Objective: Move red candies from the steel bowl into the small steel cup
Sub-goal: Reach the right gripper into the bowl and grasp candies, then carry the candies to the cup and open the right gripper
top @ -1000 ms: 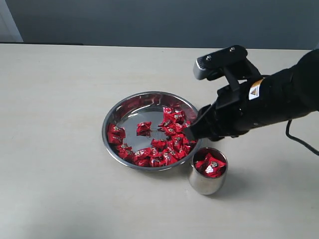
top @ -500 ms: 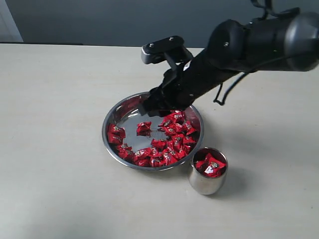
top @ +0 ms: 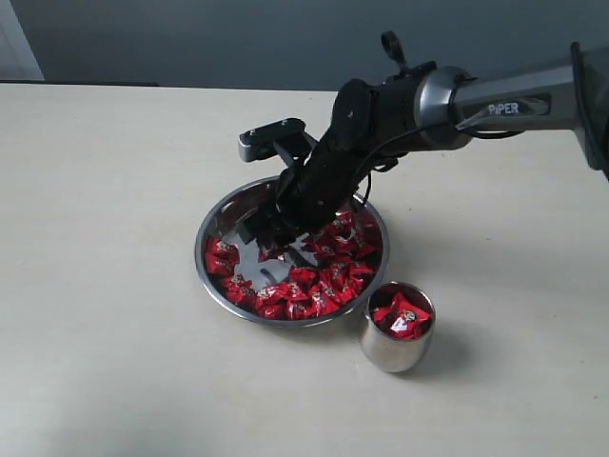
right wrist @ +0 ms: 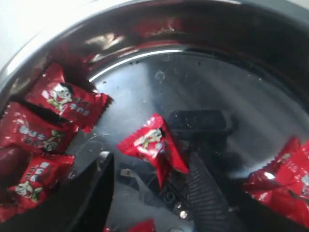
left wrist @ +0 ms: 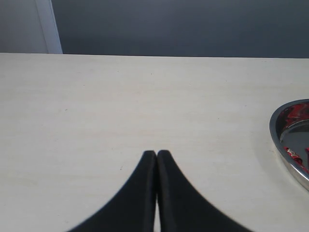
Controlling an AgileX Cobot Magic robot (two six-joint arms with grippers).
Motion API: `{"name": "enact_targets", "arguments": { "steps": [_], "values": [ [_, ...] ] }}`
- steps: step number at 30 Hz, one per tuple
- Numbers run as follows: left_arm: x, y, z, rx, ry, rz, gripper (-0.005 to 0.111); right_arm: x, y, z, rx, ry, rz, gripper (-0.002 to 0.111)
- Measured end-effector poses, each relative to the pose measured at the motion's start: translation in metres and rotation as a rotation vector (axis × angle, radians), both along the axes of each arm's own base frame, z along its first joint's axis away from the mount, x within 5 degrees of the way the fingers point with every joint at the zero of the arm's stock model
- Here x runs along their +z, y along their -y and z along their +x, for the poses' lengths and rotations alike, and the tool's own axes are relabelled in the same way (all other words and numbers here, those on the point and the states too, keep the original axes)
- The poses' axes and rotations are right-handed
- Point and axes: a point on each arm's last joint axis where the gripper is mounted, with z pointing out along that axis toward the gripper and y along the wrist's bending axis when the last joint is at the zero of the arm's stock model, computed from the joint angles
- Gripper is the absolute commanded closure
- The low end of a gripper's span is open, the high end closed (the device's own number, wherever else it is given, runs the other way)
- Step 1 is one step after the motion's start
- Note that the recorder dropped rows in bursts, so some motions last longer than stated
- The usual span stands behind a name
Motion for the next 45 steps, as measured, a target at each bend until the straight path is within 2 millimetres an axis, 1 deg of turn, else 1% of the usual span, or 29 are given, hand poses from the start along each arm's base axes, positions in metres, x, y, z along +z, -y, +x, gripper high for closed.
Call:
{"name": "enact_targets", "arguments": {
  "steps": [4, 6, 8, 12, 13, 22, 24, 28, 31, 33, 37, 38, 40, 41, 45],
  "values": [
    [0.000, 0.000, 0.000, 0.000, 0.000, 0.000, 0.106, -0.012, -0.001, 0.001, -0.007, -0.013, -0.009, 0.061],
    [0.000, 0.000, 0.000, 0.000, 0.000, 0.000, 0.106, -0.011, -0.001, 0.003, -0.013, -0.005, -0.003, 0.063],
    [0.000, 0.000, 0.000, 0.000, 0.000, 0.000, 0.106, -0.012, -0.002, 0.003, -0.014, 0.001, -0.002, 0.072],
    [0.000, 0.000, 0.000, 0.000, 0.000, 0.000, 0.106, -0.011, -0.002, 0.004, -0.015, 0.009, 0.000, 0.104],
    [0.000, 0.000, 0.000, 0.000, 0.000, 0.000, 0.106, -0.011, -0.002, 0.005, -0.017, 0.013, 0.001, 0.109],
    [0.000, 0.000, 0.000, 0.000, 0.000, 0.000, 0.106, -0.009, -0.002, 0.003, -0.010, 0.000, 0.001, 0.109],
    [0.000, 0.000, 0.000, 0.000, 0.000, 0.000, 0.106, -0.001, -0.001, -0.001, 0.006, -0.022, 0.001, 0.109],
    [0.000, 0.000, 0.000, 0.000, 0.000, 0.000, 0.106, 0.026, 0.002, -0.009, 0.038, -0.038, 0.016, 0.109],
    [0.000, 0.000, 0.000, 0.000, 0.000, 0.000, 0.106, 0.048, 0.008, -0.021, 0.047, -0.024, 0.031, 0.109],
    [0.000, 0.000, 0.000, 0.000, 0.000, 0.000, 0.106, 0.064, 0.016, -0.032, 0.048, -0.010, 0.041, 0.109],
    [0.000, 0.000, 0.000, 0.000, 0.000, 0.000, 0.106, 0.090, 0.037, -0.062, 0.047, 0.017, 0.057, 0.109],
    [0.000, 0.000, 0.000, 0.000, 0.000, 0.000, 0.106, 0.097, 0.044, -0.072, 0.044, 0.028, 0.062, 0.109],
    [0.000, 0.000, 0.000, 0.000, 0.000, 0.000, 0.106, 0.104, 0.054, -0.085, 0.035, 0.052, 0.072, 0.109],
    [0.000, 0.000, 0.000, 0.000, 0.000, 0.000, 0.106, 0.108, 0.062, -0.096, 0.031, 0.062, 0.076, 0.109],
    [0.000, 0.000, 0.000, 0.000, 0.000, 0.000, 0.106, 0.118, 0.082, -0.124, 0.021, 0.100, 0.094, 0.109]
  ]
}}
